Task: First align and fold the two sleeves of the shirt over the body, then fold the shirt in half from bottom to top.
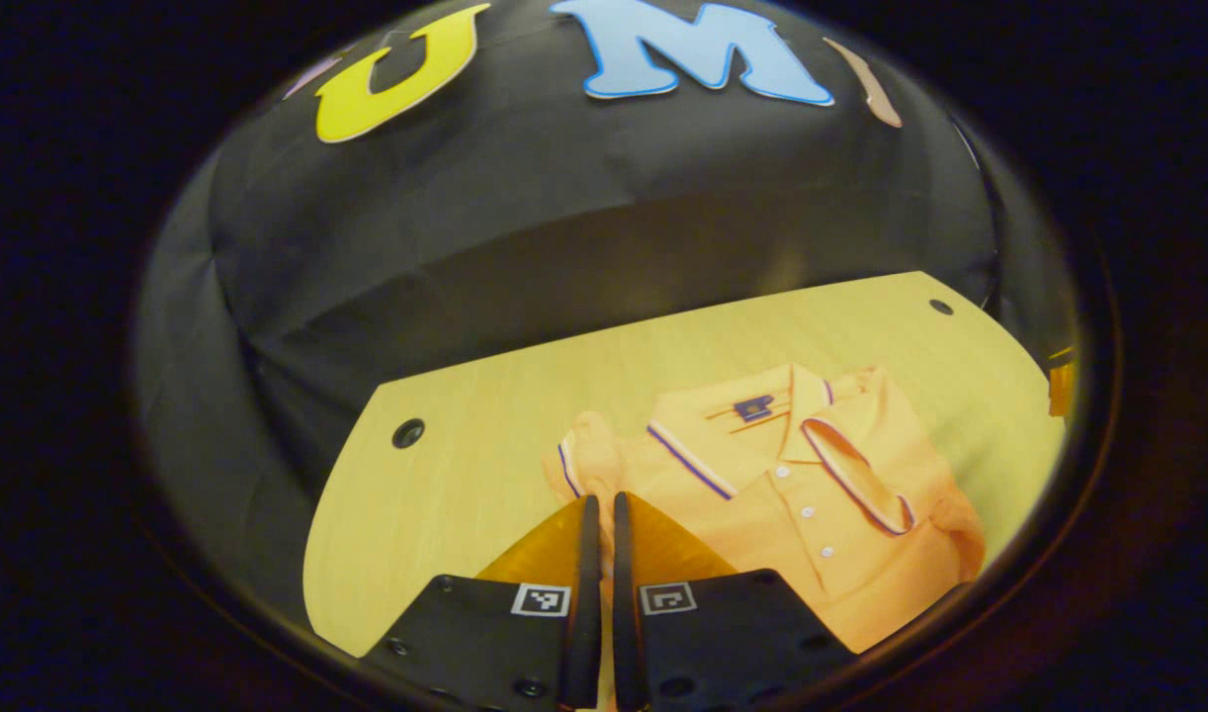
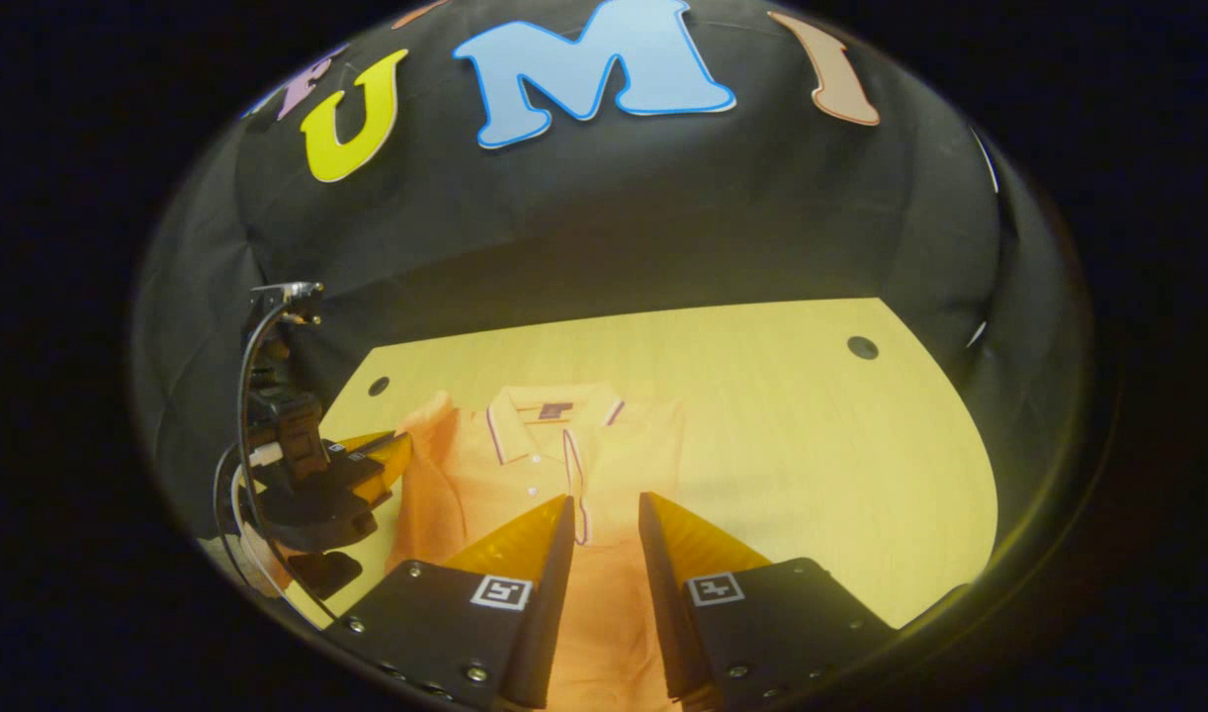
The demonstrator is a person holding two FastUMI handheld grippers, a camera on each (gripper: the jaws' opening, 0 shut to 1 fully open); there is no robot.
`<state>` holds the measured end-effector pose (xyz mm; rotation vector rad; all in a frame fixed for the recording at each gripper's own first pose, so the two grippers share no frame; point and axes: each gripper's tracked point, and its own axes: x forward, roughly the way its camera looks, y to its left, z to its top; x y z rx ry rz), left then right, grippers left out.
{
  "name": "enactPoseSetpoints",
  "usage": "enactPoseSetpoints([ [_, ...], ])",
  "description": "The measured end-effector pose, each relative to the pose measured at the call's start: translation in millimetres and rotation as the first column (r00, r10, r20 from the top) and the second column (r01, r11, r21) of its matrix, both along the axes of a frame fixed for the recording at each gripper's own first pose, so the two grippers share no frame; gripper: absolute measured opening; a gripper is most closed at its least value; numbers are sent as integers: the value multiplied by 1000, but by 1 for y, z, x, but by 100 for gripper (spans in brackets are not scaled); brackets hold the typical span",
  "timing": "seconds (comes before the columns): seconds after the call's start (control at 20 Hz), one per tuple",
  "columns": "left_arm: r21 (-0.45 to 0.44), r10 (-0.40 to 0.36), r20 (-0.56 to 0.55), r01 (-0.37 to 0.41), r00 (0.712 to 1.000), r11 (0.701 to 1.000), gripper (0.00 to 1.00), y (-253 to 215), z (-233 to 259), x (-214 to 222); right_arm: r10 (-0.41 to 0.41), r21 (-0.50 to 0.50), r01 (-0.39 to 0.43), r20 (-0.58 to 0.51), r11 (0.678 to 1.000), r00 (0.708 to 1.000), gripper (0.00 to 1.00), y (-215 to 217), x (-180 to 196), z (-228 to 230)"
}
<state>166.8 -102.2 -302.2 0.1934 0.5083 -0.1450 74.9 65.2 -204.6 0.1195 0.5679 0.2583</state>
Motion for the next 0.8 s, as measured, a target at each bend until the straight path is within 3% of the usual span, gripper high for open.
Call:
enactPoseSetpoints([
  [0.3, 35, -176, -34, 177, 984, 984, 13, -73, -15, -32, -71, 18, 71, -22, 997, 997, 45, -27, -17, -11],
  [0.35, 17, -192, -45, 193, 980, 981, 25, -81, -19, -39, -82, 20, 83, -26, 996, 996, 45, -31, -20, -14],
  [0.45, -5, -198, -58, 198, 978, 980, 36, -88, -21, -47, -101, 23, 102, -38, 995, 994, 45, -39, -28, -17],
  [0.65, -30, -179, -66, 177, 982, 984, 82, -82, -17, -59, -123, 29, 125, -65, 992, 990, 45, -48, -44, -25],
  [0.8, -39, -153, -93, 150, 984, 988, 88, -67, -17, -72, -121, 21, 123, -87, 992, 989, 45, -48, -57, -32],
])
